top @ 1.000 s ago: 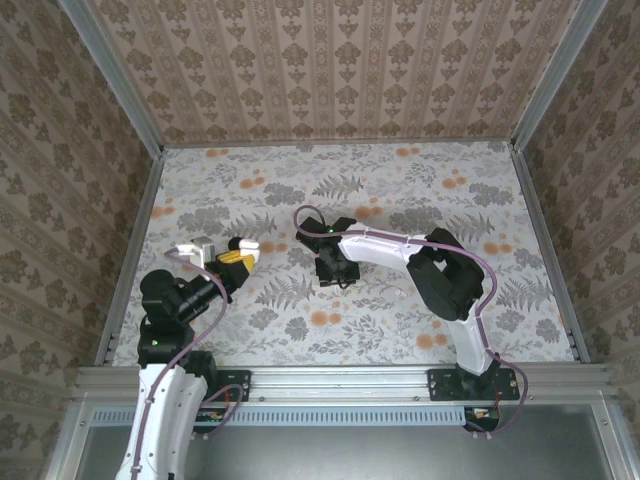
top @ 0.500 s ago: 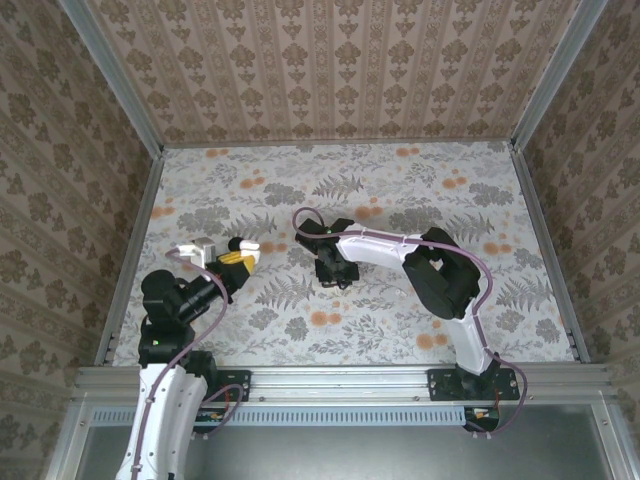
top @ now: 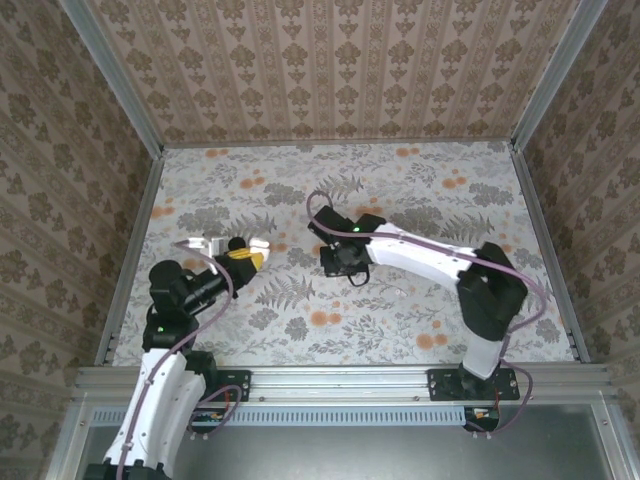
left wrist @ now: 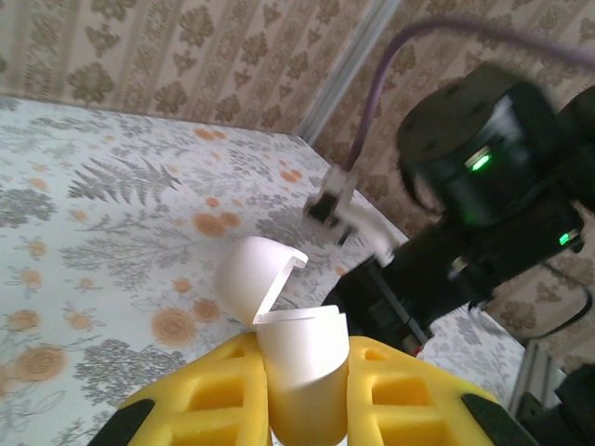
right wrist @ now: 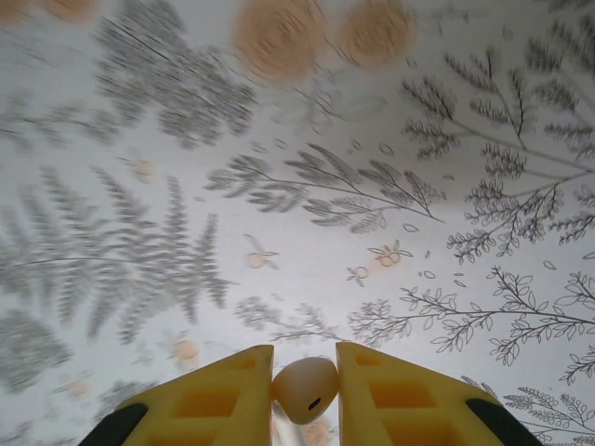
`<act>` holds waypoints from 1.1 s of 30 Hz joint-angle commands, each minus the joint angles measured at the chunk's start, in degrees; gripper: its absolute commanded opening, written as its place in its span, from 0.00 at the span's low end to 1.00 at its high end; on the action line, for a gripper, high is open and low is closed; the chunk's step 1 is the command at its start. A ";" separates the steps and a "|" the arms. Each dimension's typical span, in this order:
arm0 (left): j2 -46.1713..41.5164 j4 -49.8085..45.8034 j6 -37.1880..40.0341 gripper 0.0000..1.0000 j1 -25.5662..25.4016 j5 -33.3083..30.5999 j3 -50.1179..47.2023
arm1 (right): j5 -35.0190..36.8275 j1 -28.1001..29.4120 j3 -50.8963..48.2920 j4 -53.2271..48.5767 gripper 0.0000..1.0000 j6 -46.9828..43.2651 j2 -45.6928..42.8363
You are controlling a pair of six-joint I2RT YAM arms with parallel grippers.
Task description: Insert wireless bluetooth earbuds into charging case
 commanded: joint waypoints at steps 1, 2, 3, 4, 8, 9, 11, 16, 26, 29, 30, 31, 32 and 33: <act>1.84 8.35 -0.83 0.00 -2.87 0.85 -0.15 | -1.62 0.15 -3.45 6.56 0.21 -1.71 -7.48; 2.40 10.13 -0.81 0.00 -4.02 0.10 -0.28 | -1.98 0.24 -4.55 8.18 0.21 -1.85 -9.83; 2.88 11.67 -0.67 0.00 -5.11 -0.61 -0.24 | -2.35 0.32 -5.68 9.90 0.21 -1.86 -12.05; 3.36 12.79 -0.60 0.00 -5.99 -1.22 -0.24 | -2.78 0.41 -6.55 11.36 0.21 -1.86 -13.77; 5.81 18.36 0.47 0.00 -9.60 -2.61 -0.15 | -6.12 1.43 -9.96 19.97 0.19 -2.72 -20.91; 6.40 19.11 0.98 0.00 -10.49 -2.98 -0.01 | -7.00 1.68 -10.42 21.77 0.19 -3.14 -22.44; 7.40 21.09 1.32 0.00 -11.74 -4.09 -0.09 | -7.66 2.41 -10.56 24.02 0.18 -3.45 -24.25; 9.67 25.78 2.05 0.00 -14.80 -8.55 -0.44 | -6.70 4.37 -10.23 28.85 0.18 -2.54 -26.35; 10.07 32.03 6.16 0.00 -20.00 -17.79 -1.82 | -1.80 7.42 -8.76 36.42 0.18 -0.27 -25.14; 10.11 32.61 7.47 0.00 -21.00 -19.61 -1.91 | 1.02 8.31 -7.59 37.59 0.18 -0.36 -24.22; 10.16 32.83 7.89 0.00 -21.35 -20.17 -1.99 | 2.01 8.57 -7.09 37.87 0.18 -0.49 -23.92; 10.29 32.91 8.19 0.00 -21.64 -20.54 -1.92 | 2.80 8.76 -6.69 38.00 0.18 -0.60 -23.48; 10.43 32.95 8.52 0.00 -21.91 -20.81 -1.83 | 3.72 8.98 -6.13 37.94 0.17 -0.60 -23.05; 10.60 33.23 8.76 0.00 -22.15 -21.00 -1.76 | 4.46 9.20 -5.72 37.91 0.18 -0.63 -22.63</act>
